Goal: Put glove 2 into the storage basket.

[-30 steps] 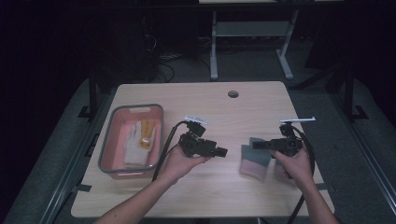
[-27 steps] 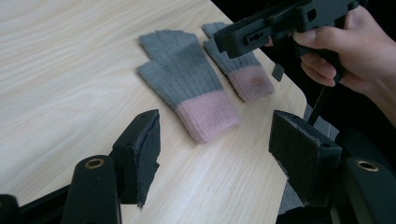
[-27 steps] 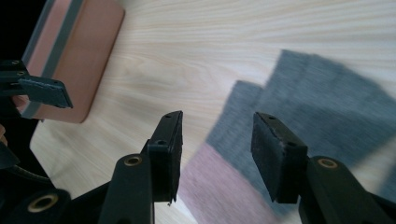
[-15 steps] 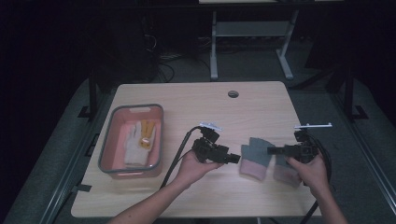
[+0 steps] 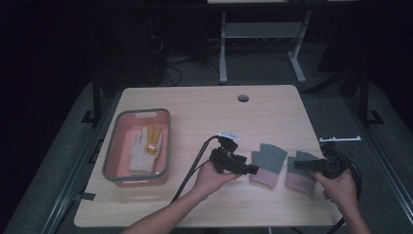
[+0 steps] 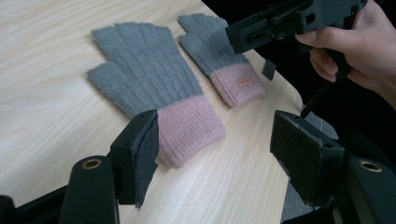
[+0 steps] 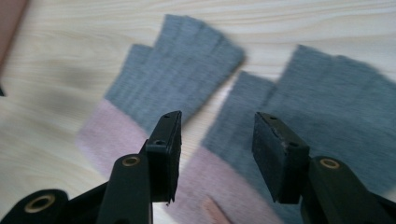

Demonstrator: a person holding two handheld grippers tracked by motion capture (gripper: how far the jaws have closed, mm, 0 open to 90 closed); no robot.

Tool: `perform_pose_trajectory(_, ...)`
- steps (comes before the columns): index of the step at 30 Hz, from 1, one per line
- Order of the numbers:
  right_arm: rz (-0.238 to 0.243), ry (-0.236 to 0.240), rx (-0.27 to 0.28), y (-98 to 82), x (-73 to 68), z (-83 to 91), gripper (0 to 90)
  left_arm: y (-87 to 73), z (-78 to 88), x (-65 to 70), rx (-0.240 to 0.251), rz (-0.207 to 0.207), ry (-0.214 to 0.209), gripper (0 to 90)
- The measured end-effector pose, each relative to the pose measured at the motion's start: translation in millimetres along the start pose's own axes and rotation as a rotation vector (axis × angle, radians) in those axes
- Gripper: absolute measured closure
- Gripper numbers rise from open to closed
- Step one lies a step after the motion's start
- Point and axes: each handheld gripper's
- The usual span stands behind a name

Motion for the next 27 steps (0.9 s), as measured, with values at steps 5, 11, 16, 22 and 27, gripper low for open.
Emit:
perform_pose_trajectory(5, 0.014, -0.044, -0.006, -4.3, 2.8, -0.1, 51.4, -1.7, -5.4, 2.7, -0.001, 0.002, -0.009, 32.5)
perform_pose_trajectory(11, 0.044, -0.088, -0.029, -9.3, 6.3, -4.2, 49.8, -3.6, -11.7, 6.6, -0.009, 0.009, -0.021, 32.4)
perform_pose_trajectory(16, 0.069, -0.121, -0.043, -12.9, 8.6, -6.1, 49.6, -4.9, -16.3, 8.2, -0.019, 0.011, -0.027, 31.5)
perform_pose_trajectory(22, 0.146, -0.187, -0.072, -16.5, 2.2, -12.2, 50.5, -6.2, -20.5, 7.4, -0.025, 0.009, -0.016, 31.2)
perform_pose_trajectory(27, 0.22, -0.225, -0.068, -20.7, -3.3, -16.9, 56.8, -6.6, -21.3, 6.6, -0.021, 0.007, -0.01, 30.8)
Point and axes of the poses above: each handheld gripper's, and its own axes: z roughly backward along the jaws, y roughly out of its top, x roughly to its right, and after that the axes turned 14 degrees about x, right-handed
